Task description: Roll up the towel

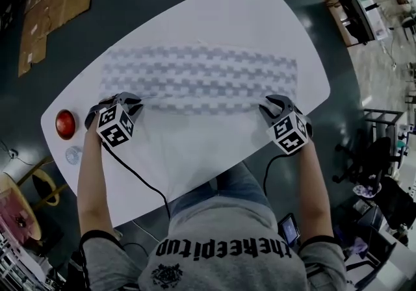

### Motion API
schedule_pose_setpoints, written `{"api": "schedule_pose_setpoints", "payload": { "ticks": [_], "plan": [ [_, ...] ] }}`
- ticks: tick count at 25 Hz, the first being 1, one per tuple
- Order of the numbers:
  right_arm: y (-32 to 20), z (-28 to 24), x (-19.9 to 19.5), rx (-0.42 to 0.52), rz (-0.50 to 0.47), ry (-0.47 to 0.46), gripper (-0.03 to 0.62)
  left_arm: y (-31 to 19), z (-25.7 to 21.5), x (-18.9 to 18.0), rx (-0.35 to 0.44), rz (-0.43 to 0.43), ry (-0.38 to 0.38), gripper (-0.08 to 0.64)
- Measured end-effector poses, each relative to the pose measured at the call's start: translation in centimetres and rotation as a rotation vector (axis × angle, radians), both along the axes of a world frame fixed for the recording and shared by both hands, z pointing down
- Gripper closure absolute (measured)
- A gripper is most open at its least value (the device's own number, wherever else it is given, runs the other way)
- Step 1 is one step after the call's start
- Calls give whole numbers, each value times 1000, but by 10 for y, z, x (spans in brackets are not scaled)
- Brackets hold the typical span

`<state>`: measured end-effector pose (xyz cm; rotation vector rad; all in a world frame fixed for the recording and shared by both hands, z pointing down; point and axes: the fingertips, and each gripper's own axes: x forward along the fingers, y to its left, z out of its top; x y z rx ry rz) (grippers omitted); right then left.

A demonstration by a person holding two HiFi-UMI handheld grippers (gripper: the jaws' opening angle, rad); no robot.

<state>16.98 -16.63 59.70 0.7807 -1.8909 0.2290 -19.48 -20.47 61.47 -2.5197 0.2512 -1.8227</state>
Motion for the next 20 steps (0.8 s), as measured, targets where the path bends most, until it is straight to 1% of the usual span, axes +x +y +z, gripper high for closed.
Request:
{"api": "schedule_pose_setpoints", "payload": {
  "ticks": [2,8,14,17,20],
  "plan": [
    [-12,-2,1,20,-1,5,471,-9,1,-1,26,-18,-12,523],
    [-37,1,1,57,36,28,472,-37,5,-1,135,-67,-43,520],
    [-57,10,8,85,101,74,472,-60,2,4,214,-102,-53,511],
    [-60,10,8,93,133,64,471,-66,-8,5,248,-117,-11,502],
    [-58,2,10,91,173,3,471,-63,-23,6,255,-136,78,479]
  ]
}}
